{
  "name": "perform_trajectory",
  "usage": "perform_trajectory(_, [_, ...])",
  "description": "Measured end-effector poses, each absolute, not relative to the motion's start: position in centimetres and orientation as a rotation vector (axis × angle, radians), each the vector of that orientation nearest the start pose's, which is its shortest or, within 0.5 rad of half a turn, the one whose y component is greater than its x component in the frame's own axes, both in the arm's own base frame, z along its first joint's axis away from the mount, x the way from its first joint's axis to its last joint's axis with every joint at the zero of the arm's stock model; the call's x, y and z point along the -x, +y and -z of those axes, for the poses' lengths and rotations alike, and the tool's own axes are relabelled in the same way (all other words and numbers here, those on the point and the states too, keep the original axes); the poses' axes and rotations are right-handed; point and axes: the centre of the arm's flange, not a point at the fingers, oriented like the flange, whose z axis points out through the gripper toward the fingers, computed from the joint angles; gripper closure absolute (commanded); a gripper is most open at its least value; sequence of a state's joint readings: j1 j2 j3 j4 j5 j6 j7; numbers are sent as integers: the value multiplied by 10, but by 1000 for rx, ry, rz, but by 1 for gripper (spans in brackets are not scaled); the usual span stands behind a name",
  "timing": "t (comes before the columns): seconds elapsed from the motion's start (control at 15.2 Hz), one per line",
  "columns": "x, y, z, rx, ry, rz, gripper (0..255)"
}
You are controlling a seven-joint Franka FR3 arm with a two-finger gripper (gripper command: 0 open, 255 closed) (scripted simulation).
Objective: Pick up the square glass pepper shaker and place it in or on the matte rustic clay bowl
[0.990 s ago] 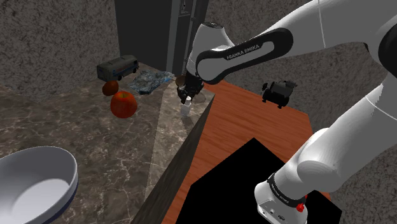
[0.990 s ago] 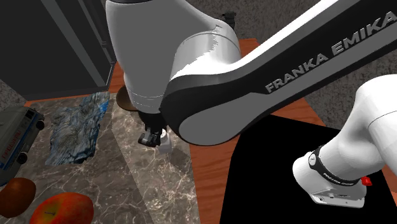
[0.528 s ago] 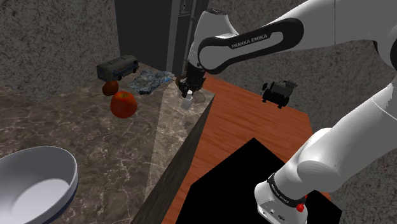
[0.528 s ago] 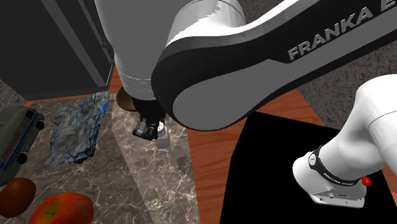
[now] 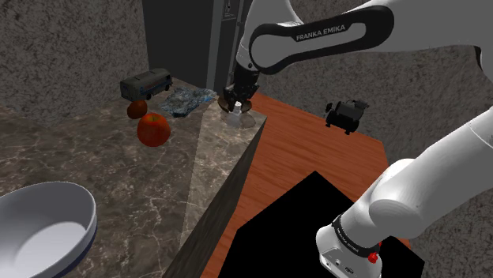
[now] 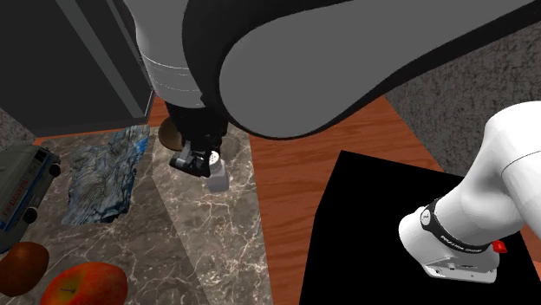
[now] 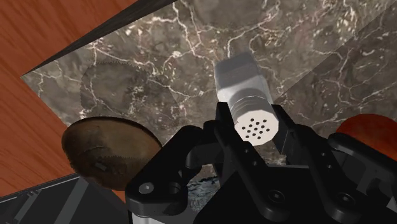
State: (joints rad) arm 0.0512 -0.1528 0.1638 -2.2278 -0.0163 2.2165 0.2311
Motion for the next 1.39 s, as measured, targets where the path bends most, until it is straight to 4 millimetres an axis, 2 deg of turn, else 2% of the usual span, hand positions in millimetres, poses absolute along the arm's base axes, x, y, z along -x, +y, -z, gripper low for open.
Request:
perform_trajectory(0.33, [-500,111,-477,3140,11,227,255])
perform_trajectory(0.46, [-504,107,-482,3140,11,227,255])
perform_trajectory(1.25, [-614,9,-506,3140,12,227,255])
perform_trajectory(1.39, [-635,-10,-506,3140,13,227,255])
